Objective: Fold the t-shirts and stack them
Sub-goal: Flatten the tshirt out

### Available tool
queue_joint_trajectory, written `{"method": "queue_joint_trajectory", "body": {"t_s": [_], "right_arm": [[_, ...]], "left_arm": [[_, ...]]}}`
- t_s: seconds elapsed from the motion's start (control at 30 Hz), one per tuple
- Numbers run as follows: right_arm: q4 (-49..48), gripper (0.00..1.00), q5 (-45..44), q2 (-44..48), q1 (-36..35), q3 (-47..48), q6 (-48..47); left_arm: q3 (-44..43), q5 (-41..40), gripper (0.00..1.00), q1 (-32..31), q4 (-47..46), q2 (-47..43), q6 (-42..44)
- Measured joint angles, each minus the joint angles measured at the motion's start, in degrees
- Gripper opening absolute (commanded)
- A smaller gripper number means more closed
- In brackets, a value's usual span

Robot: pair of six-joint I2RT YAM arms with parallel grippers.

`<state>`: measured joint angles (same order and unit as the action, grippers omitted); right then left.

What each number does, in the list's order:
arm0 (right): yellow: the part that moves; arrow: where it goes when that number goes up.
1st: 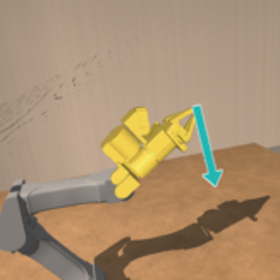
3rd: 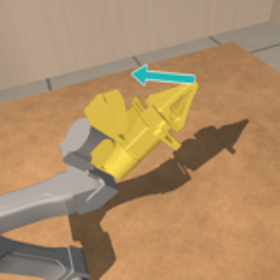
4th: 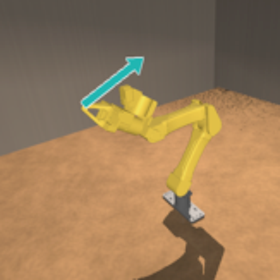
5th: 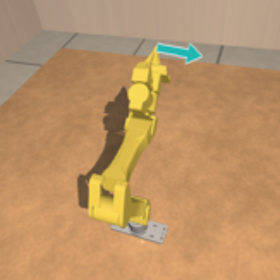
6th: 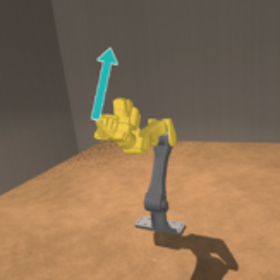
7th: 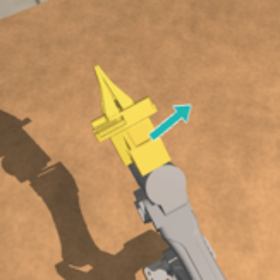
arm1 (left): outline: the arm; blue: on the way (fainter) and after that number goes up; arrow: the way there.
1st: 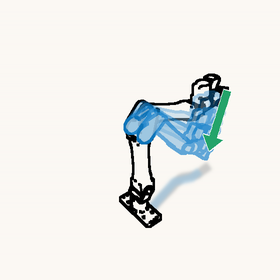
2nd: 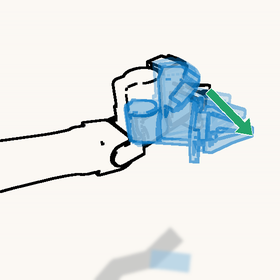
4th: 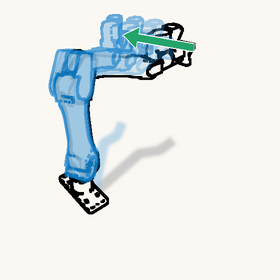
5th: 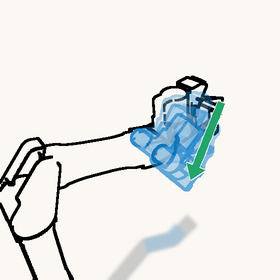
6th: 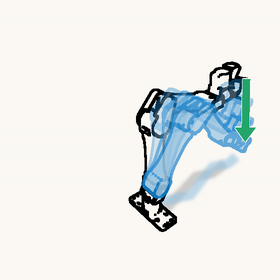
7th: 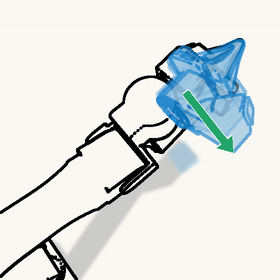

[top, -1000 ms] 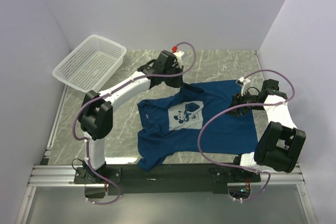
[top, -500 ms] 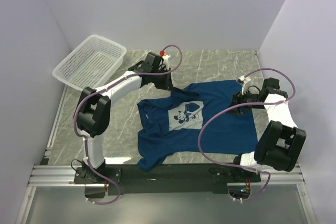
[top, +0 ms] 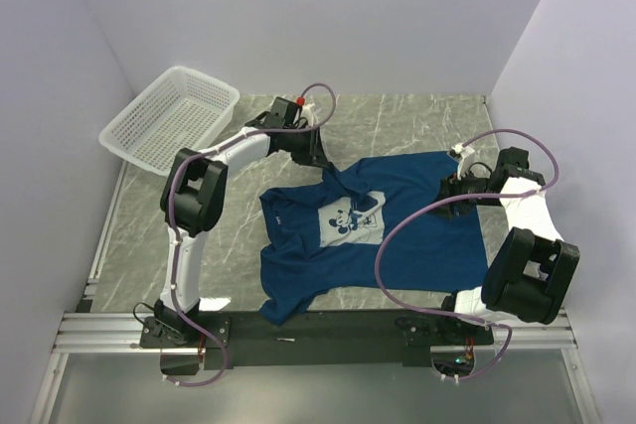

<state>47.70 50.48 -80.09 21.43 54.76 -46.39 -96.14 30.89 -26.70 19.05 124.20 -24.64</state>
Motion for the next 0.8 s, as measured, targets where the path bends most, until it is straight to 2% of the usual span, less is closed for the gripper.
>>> {"method": "queue_joint_trajectory", "body": {"t_s": [0.17,0.33,0.57,0.8], "right_arm": [[-0.04,0.63,0.07,-0.33,0.0,0.0,-0.02],[-0.04,0.63,0.13,-0.63,0.0,0.0,0.0],[-0.04,0.63,0.15,-0.63,0.0,0.0,-0.02],[-0.04,0.63,0.2,-0.63,0.0,0.0,0.0]], "left_arm": [[0.59,1.75,0.46,0.11,-1.49,-0.44,2.19],[4.61,0.79,0.48,-0.11,-2.03,-4.59,6.21],[5.7,-0.59,0.51,-0.11,-2.08,-9.66,12.7],[6.93,0.35,0.54,-0.28,-0.07,-9.7,17.35]]}}
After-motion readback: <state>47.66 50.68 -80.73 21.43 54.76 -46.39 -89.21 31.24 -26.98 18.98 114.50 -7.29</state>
